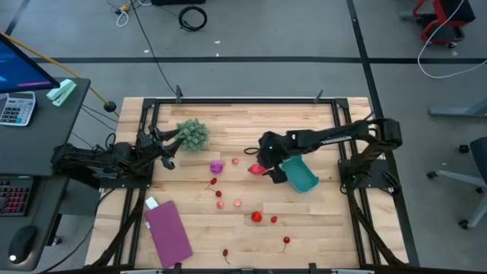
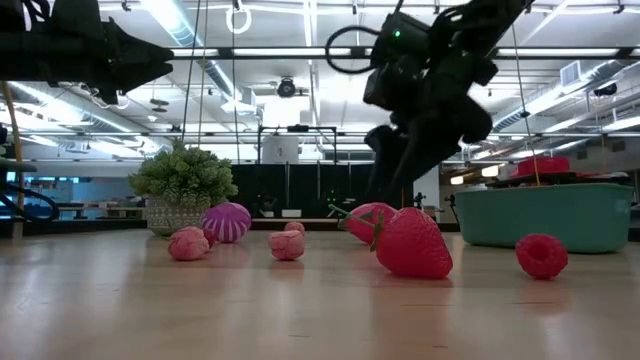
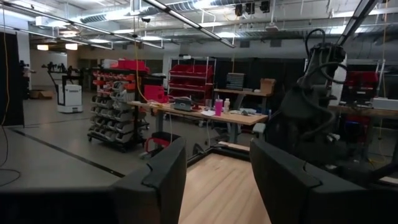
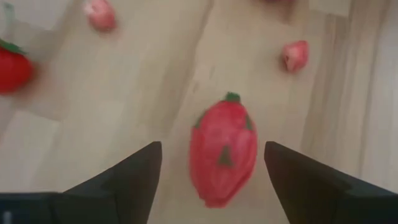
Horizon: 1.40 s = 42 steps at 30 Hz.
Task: Pick and placing Produce into tupperware
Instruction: Put the dragonfruit in the basket
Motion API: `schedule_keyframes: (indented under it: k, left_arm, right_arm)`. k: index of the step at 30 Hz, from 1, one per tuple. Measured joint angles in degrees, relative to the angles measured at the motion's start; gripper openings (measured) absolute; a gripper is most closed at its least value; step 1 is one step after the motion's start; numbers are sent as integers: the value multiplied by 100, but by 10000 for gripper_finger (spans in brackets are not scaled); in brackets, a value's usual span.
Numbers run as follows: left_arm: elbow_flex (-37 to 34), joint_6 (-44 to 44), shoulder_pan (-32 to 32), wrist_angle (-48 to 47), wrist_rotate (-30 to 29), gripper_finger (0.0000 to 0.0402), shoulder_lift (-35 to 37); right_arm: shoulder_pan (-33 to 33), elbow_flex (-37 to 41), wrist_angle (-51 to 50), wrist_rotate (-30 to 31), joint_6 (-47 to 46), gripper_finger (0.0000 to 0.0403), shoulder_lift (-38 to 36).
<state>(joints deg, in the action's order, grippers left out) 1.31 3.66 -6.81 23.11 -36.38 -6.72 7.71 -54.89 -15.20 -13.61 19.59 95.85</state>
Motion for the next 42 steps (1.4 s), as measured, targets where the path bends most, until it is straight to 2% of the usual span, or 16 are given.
schedule_keyframes:
  k: [5, 16, 22, 27, 29, 34, 39, 42]
  left_arm:
    - [1, -4, 0, -19, 0, 178, 0]
    - [-1, 100, 0, -65, 0, 178, 0]
    - [1, 299, 0, -56, 1, 173, 0]
    - [0, 299, 0, -56, 0, 173, 0]
    - [1, 299, 0, -57, 0, 174, 0]
    - [1, 299, 0, -56, 0, 173, 0]
    - [1, 295, -2, -62, 0, 176, 0]
    - [1, 198, -2, -65, 1, 174, 0]
  right_arm:
    - [4, 2, 208, 242, 11, 301, 262]
    - [-19, -2, 531, 140, -181, 307, 1010]
    - [-23, -3, 600, 168, -219, 277, 1021]
    - [17, 9, 583, 202, -402, 214, 705]
    - [47, 9, 546, 230, -685, 201, 544]
    - [47, 9, -33, 546, -1321, 202, -243]
    - [34, 9, -1685, 1435, -1946, 244, -1298]
    - [20, 95, -2535, 1672, -2522, 248, -1855]
